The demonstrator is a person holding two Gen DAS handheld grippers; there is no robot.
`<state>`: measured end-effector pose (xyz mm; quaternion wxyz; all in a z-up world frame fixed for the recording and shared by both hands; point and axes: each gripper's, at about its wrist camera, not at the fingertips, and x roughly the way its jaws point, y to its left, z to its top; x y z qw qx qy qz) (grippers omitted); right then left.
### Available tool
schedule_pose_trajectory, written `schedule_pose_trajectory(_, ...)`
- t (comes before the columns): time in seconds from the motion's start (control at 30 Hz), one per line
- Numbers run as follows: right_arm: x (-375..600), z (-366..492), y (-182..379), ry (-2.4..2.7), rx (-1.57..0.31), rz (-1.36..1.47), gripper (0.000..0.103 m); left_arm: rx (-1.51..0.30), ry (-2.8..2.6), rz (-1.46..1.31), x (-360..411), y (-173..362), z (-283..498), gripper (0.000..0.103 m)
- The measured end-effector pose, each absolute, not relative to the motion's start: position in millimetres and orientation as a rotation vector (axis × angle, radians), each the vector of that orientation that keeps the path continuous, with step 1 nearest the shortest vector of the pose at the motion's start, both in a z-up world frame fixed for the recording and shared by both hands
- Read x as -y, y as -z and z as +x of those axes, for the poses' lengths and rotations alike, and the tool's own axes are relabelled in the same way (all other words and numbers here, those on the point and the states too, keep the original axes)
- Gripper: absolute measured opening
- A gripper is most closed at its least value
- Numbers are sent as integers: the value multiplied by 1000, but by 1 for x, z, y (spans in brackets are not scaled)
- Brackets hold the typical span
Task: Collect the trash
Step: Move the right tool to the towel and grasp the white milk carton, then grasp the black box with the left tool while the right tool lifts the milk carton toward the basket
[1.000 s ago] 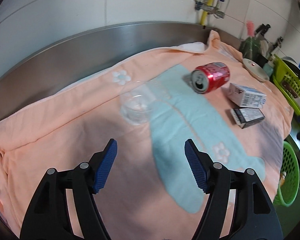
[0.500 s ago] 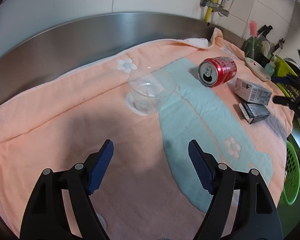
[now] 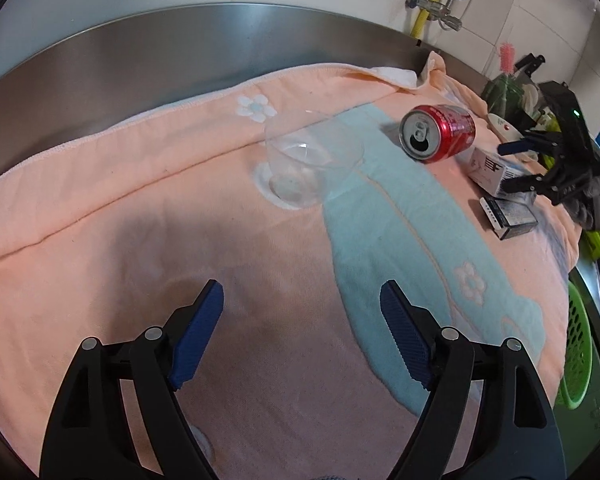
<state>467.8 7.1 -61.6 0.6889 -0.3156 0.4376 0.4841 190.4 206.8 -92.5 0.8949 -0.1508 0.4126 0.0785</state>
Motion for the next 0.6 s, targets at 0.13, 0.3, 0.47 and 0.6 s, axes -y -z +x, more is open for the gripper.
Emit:
schedule_pose_trajectory(0.13,-12,474,71,-1119,-1044,-729,95,-852,-148,-298,-203,92,191,80)
schedule_pose_trajectory(0.3,-3,463,64,-1151,-1046,-674,91,-849,-133,-282,-198,89,190,80)
schedule_pose_trajectory(0.47,5,450,60,-1110,-1055,-643,82,-847,-117,-261,-191,85,192,80)
schedule_pose_trajectory(0.6,4,437,60,-1130,-1062,-641,83,-839,-93,-234,-182,77,195,80)
